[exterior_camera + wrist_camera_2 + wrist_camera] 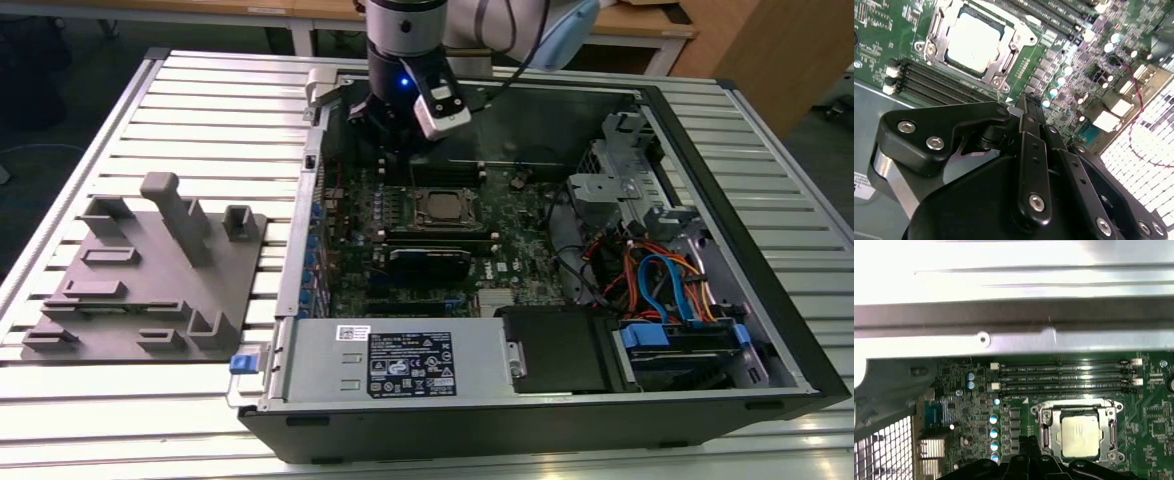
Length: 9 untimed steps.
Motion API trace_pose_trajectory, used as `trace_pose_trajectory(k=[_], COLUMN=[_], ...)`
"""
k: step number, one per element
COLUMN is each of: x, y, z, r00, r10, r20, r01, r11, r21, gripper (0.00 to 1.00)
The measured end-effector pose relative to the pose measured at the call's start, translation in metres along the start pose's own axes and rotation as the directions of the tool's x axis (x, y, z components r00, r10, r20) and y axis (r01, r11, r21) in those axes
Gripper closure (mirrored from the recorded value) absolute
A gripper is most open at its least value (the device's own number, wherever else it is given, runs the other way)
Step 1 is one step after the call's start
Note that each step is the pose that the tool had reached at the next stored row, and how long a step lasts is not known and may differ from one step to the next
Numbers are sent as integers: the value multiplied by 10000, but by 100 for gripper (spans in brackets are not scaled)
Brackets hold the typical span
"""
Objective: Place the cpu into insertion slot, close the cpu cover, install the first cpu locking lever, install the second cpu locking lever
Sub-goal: 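Install the first cpu locking lever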
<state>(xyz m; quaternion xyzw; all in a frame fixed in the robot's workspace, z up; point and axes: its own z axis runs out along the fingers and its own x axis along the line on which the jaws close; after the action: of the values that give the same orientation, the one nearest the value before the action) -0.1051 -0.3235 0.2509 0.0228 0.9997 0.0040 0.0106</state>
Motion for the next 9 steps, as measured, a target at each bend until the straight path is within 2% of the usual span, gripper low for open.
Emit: trace_pose_trajectory(k=[4,9], x=[21,35], y=[45,62], z=[0,0], r00=[10000,10000], r10=[-20,-58], r20=[4,56], r01=[20,58], r11=[10000,10000], r21=[-1,-5], gripper=[90,90])
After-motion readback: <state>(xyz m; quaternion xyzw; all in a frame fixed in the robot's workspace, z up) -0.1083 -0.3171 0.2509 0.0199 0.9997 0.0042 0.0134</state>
